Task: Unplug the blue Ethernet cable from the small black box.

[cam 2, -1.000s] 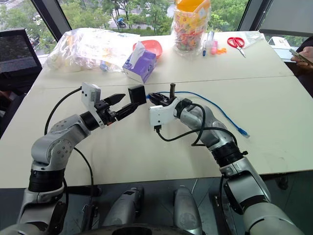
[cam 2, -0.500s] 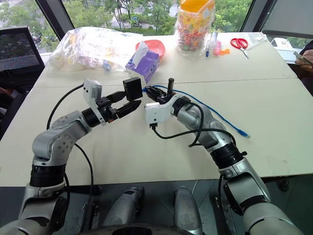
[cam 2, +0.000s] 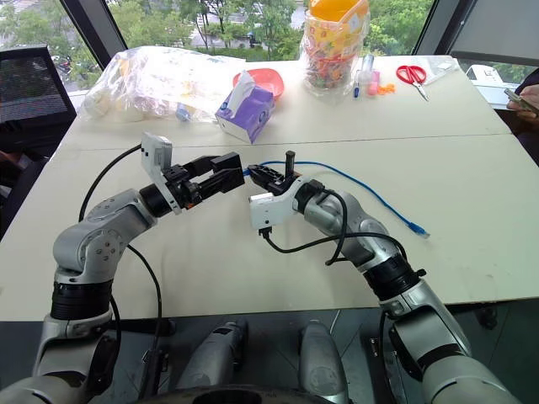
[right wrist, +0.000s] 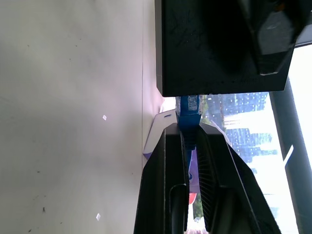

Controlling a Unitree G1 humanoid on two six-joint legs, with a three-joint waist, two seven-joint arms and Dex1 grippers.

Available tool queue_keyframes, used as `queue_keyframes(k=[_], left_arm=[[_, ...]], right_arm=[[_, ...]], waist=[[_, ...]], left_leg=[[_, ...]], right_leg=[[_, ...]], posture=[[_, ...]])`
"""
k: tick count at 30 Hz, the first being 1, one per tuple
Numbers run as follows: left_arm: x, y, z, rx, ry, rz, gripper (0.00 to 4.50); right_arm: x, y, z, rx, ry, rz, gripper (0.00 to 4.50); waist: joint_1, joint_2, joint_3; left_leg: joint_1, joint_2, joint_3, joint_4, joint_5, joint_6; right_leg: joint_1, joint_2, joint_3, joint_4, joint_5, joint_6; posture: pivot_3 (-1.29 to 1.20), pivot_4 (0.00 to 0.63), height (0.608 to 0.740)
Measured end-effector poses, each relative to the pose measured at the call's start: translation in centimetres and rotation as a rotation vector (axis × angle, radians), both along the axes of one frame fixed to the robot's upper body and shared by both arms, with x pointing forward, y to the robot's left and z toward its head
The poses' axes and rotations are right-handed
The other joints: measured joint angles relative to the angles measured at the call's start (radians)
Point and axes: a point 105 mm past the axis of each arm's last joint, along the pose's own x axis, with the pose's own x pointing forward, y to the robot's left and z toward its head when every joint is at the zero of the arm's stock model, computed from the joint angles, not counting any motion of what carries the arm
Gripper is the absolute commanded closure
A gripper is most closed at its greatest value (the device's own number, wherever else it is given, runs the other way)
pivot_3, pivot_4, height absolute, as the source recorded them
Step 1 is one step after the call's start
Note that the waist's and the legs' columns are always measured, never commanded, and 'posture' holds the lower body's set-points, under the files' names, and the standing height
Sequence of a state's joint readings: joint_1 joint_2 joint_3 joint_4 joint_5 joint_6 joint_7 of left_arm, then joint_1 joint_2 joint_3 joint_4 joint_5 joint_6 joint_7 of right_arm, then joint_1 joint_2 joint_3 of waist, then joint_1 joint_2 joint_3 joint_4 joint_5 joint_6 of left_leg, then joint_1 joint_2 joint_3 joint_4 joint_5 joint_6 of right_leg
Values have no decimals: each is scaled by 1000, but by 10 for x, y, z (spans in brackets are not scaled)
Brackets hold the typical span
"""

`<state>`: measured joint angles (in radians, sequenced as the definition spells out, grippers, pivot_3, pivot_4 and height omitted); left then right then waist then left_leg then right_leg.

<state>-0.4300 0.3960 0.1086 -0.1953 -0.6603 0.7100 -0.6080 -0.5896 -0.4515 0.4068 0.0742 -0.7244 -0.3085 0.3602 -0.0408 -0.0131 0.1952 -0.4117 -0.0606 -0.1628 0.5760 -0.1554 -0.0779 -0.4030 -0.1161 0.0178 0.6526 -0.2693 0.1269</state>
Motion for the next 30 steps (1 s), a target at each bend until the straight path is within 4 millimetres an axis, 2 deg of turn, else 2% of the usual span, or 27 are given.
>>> queue_keyframes(k=[1, 3, 6, 10, 13, 18, 20, 22, 24, 26, 30], left_arm=[[-1, 0, -1, 9, 1, -7, 2467], [-2, -1, -2, 18, 3, -22, 2973], [-6, -4, -5, 34, 8, -51, 3999], [-7, -3, -6, 52, 9, -61, 3996], [-9, -2, -7, 68, 11, -66, 3996], [-10, 2, -10, 87, 24, -76, 3996], [-10, 6, -13, 106, 39, -84, 3996], [-13, 10, -12, 126, 39, -101, 3996], [-17, 16, -8, 129, 43, -133, 3996], [-20, 20, -4, 131, 47, -167, 3996], [-27, 18, 8, 120, 29, -262, 3996]], right_arm=[[0, 0, 0, 0, 1, -2, 4500], [0, 0, 0, -1, 3, -4, 4500], [1, 0, -1, -3, 6, -9, 4500], [0, 1, -3, -6, 15, -6, 4500], [0, 1, -1, 15, 30, 4, 3242], [2, -2, 10, 72, 115, 23, 769], [-1, -6, 7, 47, 237, 59, 769], [-9, -14, -2, 20, 432, 103, 769], [-17, -16, 1, 82, 623, 157, 769], [-20, -19, 14, 154, 772, 204, 769], [-21, -22, 57, 321, 1017, 310, 769]], waist=[[0, 0, 0], [0, 0, 0], [0, 0, 0], [0, 0, 0], [0, 0, 0], [0, -1, 1], [-1, -1, 1], [0, -2, 2], [-2, -3, 2], [-4, -3, 3], [-1, -3, 3]], left_leg=[[0, 0, 0, 0, 0, 0], [0, 0, 0, 0, 0, 0], [0, 0, 0, 0, 0, 0], [0, 0, 0, 0, 0, 0], [0, 0, 0, 0, 0, 0], [0, 0, 0, 0, 0, 0], [0, 0, 0, 0, 0, 0], [-1, 1, 0, 0, 0, 0], [-2, 1, -1, 0, 0, 0], [-3, 1, -1, 0, -1, 1], [-4, 2, -2, 0, -1, 1]], right_leg=[[0, 0, 0, 0, 0, 0], [0, 0, 0, 0, 0, 0], [0, 0, 0, 0, 0, 0], [0, 0, 0, 0, 0, 0], [0, 0, 0, 0, 0, 0], [0, 0, 0, -1, 0, 0], [0, 0, 0, -1, 0, 0], [1, 0, -1, -2, 0, 0], [0, 0, -2, -3, 0, 0], [-1, 0, -2, -3, 0, 0], [-2, 0, -3, -3, 0, -1]], posture=[[0, 150, 728], [0, 150, 728], [0, 150, 728], [0, 150, 728], [0, 150, 728], [0, 150, 728], [0, 150, 728], [0, 150, 728], [0, 150, 728], [0, 150, 728], [0, 150, 728]])
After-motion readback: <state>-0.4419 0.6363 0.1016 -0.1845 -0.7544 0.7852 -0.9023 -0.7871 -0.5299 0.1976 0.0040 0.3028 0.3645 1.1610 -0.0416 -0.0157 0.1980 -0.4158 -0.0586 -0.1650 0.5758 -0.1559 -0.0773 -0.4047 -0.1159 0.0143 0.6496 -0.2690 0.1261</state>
